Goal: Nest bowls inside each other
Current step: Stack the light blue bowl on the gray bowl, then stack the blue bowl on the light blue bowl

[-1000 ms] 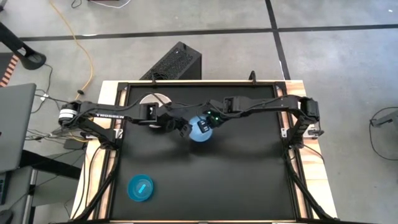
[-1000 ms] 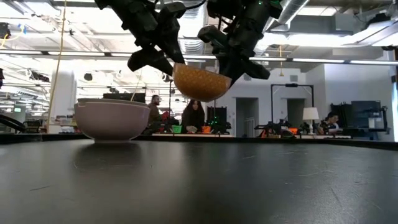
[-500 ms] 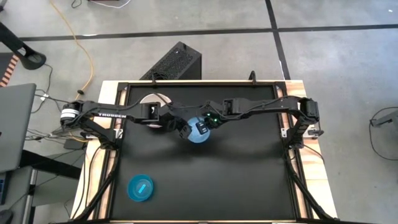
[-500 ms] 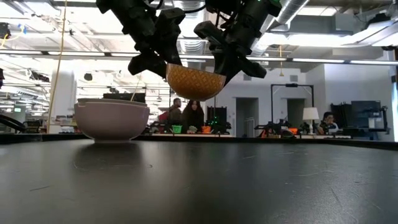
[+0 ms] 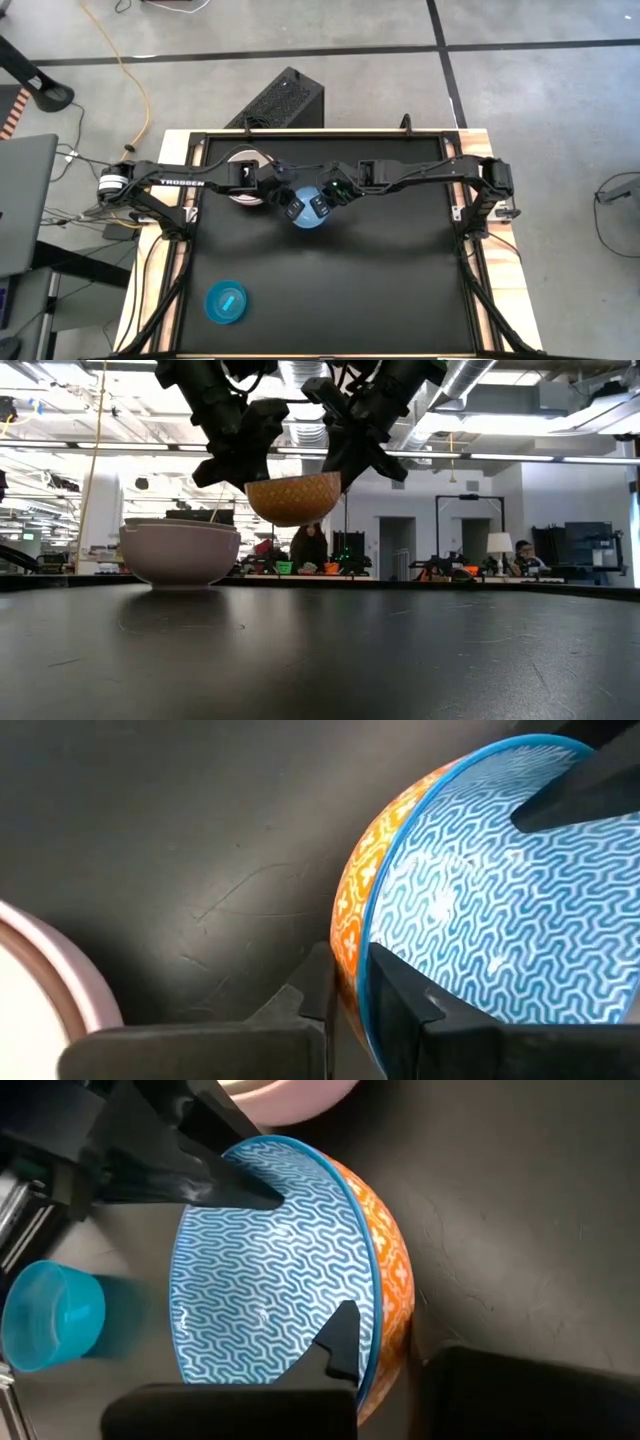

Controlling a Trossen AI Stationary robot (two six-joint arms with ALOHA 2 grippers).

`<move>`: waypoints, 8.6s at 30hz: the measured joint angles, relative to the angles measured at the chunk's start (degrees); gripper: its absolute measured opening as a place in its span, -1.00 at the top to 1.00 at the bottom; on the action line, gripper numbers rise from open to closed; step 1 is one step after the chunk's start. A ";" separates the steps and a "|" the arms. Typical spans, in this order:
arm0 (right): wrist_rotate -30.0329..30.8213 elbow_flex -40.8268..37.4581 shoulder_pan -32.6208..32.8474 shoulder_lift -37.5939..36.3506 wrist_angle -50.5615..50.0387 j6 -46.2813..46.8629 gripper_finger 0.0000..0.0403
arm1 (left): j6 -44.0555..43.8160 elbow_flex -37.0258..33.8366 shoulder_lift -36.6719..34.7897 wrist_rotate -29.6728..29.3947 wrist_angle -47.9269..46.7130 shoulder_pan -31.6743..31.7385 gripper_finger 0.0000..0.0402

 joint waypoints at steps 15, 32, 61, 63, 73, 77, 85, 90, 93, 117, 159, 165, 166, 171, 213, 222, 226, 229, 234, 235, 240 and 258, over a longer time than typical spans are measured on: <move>-2.13 0.11 -0.18 -0.60 -0.89 0.40 0.27 | 3.96 1.81 -0.17 -1.53 0.10 -0.11 0.99; 1.88 0.31 -1.77 -13.19 -4.04 -6.43 -0.29 | 14.33 16.62 -0.90 1.21 -16.96 7.20 0.99; 11.02 0.04 2.34 -12.26 -9.75 -2.33 -0.29 | 21.16 -7.32 -10.02 6.21 -14.30 37.04 1.00; 10.97 0.04 2.34 -12.34 -9.61 -1.25 -0.29 | 21.08 -8.96 -10.05 5.83 -12.87 37.08 1.00; 11.33 0.04 2.32 -12.39 -9.12 6.07 -0.29 | 21.04 -9.88 -9.97 4.88 -13.01 37.55 1.00; 11.37 0.04 2.40 -12.37 -1.21 12.61 -0.29 | 21.16 -9.88 -9.97 5.22 -13.27 37.68 1.00; 11.00 0.04 2.70 -12.37 25.21 24.75 -0.29 | 21.24 -9.88 -9.97 6.43 -15.34 37.75 1.00; 9.97 0.04 2.10 -12.37 33.01 29.76 -0.29 | 21.51 -9.86 -9.97 5.45 -16.60 38.18 1.00; 9.94 0.04 2.34 -12.37 34.00 33.98 -0.29 | 21.86 -9.86 -9.97 5.07 -17.22 38.23 1.00; 9.84 0.04 2.27 -12.35 32.14 32.32 -0.29 | 22.02 -9.86 -9.97 4.74 -15.91 38.21 1.00; 10.23 0.04 2.71 -12.35 38.31 36.62 -0.29 | 21.81 -7.93 -15.21 -0.86 -18.38 38.16 0.31; 10.21 0.04 2.71 -12.35 38.16 34.19 -0.29 | 22.70 -2.99 -21.40 -0.01 -22.14 38.11 0.23; 10.21 0.04 2.71 -12.35 38.05 33.70 -0.29 | 22.69 -2.24 -22.45 1.46 -22.82 37.84 0.23; 10.12 0.04 2.73 -12.35 37.40 29.21 -0.29 | 22.67 -1.14 -29.06 15.61 -26.48 33.70 0.27; -6.41 0.07 3.25 -12.35 25.31 9.26 -0.29 | -4.59 -3.73 -1.42 3.50 -21.91 -47.41 0.41; -10.80 0.07 1.67 -12.35 24.45 8.07 -0.29 | -11.19 -10.55 0.22 2.04 -18.77 -48.91 0.41; -10.84 0.07 1.18 -12.35 24.45 8.05 -0.29 | -11.49 -13.51 0.20 2.42 -16.92 -49.09 0.41; -10.86 0.07 1.03 -12.35 24.47 8.07 -0.29 | -12.19 -15.11 0.20 4.64 -15.17 -49.05 0.48; -10.82 0.06 0.98 -12.35 24.56 8.08 -0.29 | -12.52 -15.47 -0.28 2.48 -15.47 -48.87 0.90; -10.82 0.07 0.85 -12.35 24.58 8.08 -0.29 | -12.47 -15.47 -0.61 1.87 -15.42 -48.55 0.94; -10.80 0.07 0.01 -12.35 24.58 8.13 -0.29 | -12.38 -15.47 -5.96 -4.15 -15.64 -44.85 0.99; -10.18 0.07 -4.23 -12.35 24.79 9.74 -0.29 | -4.92 -14.81 -28.94 -12.47 -5.80 -0.16 1.00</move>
